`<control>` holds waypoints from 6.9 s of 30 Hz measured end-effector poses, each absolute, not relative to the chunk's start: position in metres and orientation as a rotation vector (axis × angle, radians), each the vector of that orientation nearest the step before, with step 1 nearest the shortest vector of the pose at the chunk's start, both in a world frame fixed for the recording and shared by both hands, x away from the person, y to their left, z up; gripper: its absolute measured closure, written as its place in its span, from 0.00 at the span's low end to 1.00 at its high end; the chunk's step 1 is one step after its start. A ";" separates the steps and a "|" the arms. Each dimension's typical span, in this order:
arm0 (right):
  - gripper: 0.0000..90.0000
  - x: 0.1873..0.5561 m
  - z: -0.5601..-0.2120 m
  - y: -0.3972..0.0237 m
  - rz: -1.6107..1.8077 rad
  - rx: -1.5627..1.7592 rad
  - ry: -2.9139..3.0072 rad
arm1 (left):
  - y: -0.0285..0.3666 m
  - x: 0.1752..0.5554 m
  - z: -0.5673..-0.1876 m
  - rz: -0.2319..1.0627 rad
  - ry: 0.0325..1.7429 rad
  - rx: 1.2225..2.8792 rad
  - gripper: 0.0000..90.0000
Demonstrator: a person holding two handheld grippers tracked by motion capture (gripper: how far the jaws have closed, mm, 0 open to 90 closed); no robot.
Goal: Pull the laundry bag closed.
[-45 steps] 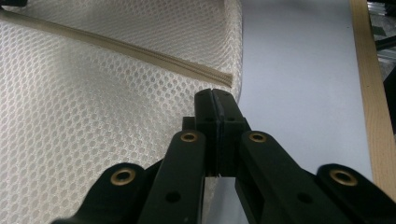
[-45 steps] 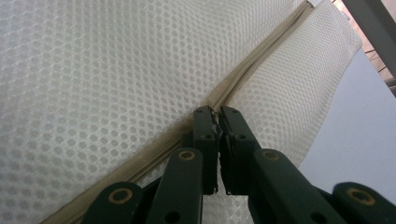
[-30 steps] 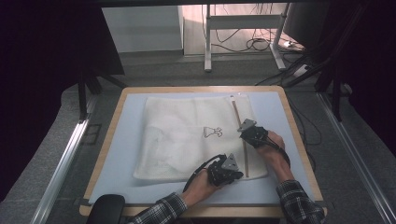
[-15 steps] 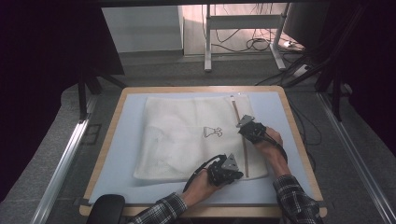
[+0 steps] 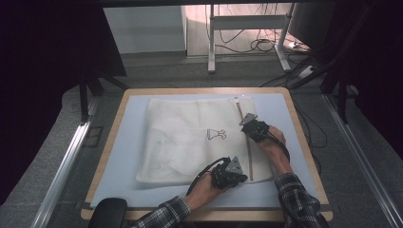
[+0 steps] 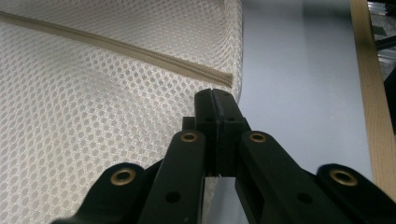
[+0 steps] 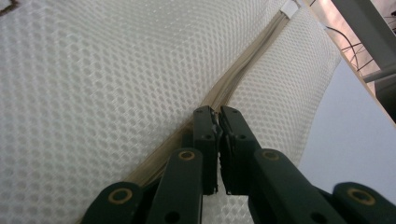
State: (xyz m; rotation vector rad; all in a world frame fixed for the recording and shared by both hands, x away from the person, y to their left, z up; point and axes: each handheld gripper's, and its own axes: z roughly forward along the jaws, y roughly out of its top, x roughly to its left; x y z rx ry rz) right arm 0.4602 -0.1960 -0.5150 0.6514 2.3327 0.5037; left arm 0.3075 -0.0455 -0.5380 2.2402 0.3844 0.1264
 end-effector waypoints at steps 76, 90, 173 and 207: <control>0.94 0.544 -0.518 -0.191 0.721 1.022 2.244 | -0.046 0.307 -0.538 0.124 0.388 2.240 1.00; 0.93 0.558 -0.518 -0.189 0.740 1.046 2.237 | -0.045 0.308 -0.538 0.121 0.389 2.243 1.00; 0.26 0.511 -0.500 -0.197 0.894 1.046 2.339 | 0.010 0.309 -0.517 0.140 0.558 2.195 0.04; 0.00 0.454 -0.478 -0.204 1.037 1.026 2.423 | 0.051 0.305 -0.512 0.175 0.601 2.186 0.03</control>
